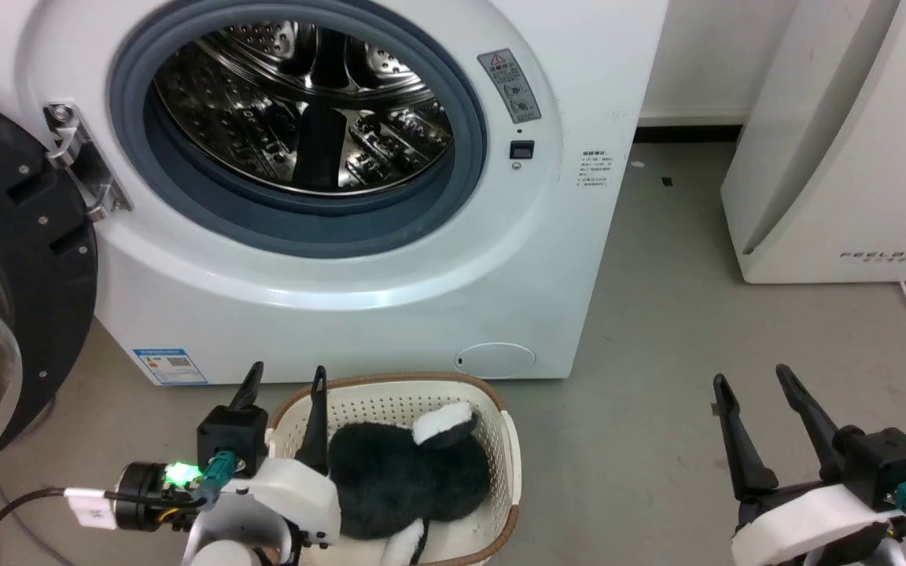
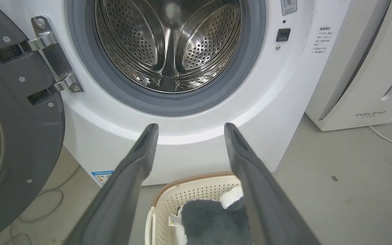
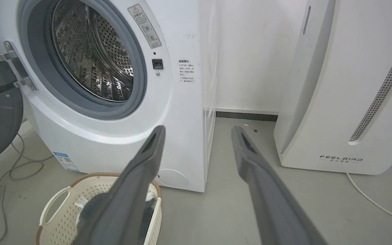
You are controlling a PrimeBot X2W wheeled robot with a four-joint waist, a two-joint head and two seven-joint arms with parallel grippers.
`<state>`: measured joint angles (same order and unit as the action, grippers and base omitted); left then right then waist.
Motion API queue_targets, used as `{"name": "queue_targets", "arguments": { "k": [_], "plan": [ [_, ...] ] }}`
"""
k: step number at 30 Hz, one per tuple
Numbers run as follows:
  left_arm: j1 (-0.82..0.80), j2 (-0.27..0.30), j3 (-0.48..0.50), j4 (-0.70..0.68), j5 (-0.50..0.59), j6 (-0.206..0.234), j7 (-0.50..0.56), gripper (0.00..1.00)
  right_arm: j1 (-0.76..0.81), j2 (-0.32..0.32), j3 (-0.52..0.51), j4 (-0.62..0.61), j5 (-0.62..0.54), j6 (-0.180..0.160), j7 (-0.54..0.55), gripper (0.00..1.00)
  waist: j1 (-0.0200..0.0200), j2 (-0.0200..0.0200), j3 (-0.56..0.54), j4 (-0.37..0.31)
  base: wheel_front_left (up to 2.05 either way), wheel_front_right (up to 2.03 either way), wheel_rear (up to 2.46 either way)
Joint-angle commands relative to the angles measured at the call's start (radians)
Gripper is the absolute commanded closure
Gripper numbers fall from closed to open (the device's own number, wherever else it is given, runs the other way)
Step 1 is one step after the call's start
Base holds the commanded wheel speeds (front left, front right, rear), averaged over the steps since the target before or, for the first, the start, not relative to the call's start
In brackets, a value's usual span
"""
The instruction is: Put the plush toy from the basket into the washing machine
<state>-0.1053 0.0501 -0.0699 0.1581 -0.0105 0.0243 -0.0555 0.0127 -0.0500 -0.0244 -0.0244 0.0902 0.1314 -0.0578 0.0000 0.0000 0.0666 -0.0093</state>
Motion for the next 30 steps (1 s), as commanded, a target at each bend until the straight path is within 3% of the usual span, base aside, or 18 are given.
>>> {"name": "queue_targets", "arguments": {
  "k": [1, 16, 30],
  "plan": [
    [-0.021, 0.003, -0.006, 0.016, 0.005, 0.002, -0.01, 0.0, -0.021, 0.0, -0.003, -0.008, 0.01, 0.0, -0.009, 0.0, 0.0, 0.0, 0.009, -0.003, 0.0, 0.0, 0.0],
    [-0.188, 0.016, -0.073, 0.294, 0.018, -0.034, -0.016, 0.0, -0.074, 0.0, -0.006, -0.027, 0.059, 0.0, -0.04, 0.0, 0.0, 0.0, 0.132, -0.041, 0.0, 0.0, 0.0],
    [-0.338, 0.069, -0.151, 0.464, 0.043, -0.065, 0.094, 0.0, -0.136, 0.0, -0.002, -0.045, 0.122, 0.0, -0.069, 0.0, 0.0, 0.0, 0.293, -0.095, 0.0, 0.0, 0.0]
  ]
}}
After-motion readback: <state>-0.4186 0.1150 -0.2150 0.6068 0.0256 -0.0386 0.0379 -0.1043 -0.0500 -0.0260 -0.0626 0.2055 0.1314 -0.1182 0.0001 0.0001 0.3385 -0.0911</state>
